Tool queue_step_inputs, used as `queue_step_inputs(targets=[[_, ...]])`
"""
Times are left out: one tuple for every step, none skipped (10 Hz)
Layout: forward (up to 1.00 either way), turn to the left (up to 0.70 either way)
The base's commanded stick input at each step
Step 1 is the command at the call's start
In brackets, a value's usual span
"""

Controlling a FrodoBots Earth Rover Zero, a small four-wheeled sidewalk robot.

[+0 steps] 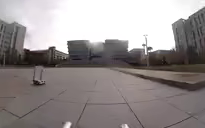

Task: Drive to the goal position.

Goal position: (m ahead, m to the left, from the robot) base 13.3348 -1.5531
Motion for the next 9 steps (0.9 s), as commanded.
queue_step_inputs(targets=[[1.0,0.0],[1.0,0.0],[1.0,0.0],[1.0,0.0],[1.0,0.0],[1.0,0.0],[1.0,0.0],[1.0,0.0],[1.0,0.0]])
